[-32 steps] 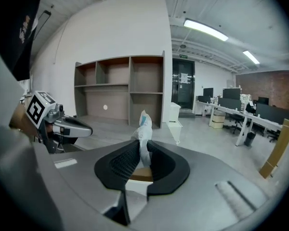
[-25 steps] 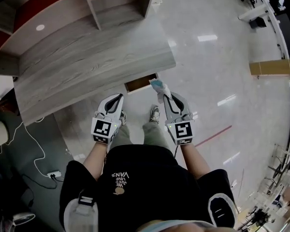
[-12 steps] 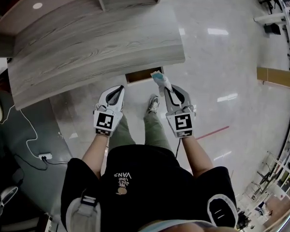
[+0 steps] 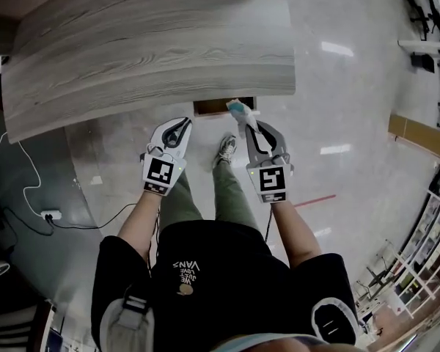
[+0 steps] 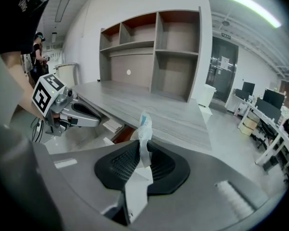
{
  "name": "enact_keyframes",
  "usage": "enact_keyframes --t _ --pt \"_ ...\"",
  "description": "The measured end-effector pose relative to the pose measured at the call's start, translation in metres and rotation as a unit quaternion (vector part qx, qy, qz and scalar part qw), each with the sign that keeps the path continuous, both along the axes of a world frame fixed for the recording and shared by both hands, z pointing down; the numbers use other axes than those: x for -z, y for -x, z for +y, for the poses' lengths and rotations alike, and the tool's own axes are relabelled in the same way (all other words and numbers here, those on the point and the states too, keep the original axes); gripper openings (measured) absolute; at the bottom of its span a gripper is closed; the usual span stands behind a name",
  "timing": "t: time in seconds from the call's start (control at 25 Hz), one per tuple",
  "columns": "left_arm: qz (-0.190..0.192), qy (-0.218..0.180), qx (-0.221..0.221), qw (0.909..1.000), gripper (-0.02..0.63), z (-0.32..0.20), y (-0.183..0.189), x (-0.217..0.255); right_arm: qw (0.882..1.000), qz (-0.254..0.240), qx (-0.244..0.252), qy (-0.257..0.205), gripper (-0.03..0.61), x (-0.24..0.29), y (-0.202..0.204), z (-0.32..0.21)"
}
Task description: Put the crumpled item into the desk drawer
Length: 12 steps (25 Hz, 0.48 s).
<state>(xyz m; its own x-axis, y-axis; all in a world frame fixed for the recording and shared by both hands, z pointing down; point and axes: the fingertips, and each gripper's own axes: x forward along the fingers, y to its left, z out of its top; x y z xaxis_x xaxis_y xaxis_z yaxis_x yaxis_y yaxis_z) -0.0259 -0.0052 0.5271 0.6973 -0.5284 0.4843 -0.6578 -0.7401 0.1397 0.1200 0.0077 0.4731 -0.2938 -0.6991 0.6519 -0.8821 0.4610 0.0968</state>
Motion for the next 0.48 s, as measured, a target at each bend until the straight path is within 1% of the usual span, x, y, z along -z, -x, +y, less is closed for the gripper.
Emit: enact_keyframes --t 0.12,0.28,0.4,0.48 --pt "0.004 0.010 -0.003 0.9999 0.052 0.005 -0.002 -0.013 0.999 0.022 0.031 -0.002 0.046 -0.004 0.004 -0.007" --pt "0.006 0.016 -0.005 0.9998 0.055 0.009 -0.004 -0.028 0.997 0.041 0.068 0.000 0.046 -0.015 0.011 -0.012" --pt "0.010 0.021 -0.008 0.9997 0.088 0.011 -0.005 -0.041 0.994 0.049 0.094 0.012 0.046 -0.037 0.016 -0.005" --pt "0.012 0.022 -0.008 0.9996 0.097 0.011 -0.003 -0.049 0.990 0.066 0.125 -0.008 0.046 -0.039 0.026 -0.011"
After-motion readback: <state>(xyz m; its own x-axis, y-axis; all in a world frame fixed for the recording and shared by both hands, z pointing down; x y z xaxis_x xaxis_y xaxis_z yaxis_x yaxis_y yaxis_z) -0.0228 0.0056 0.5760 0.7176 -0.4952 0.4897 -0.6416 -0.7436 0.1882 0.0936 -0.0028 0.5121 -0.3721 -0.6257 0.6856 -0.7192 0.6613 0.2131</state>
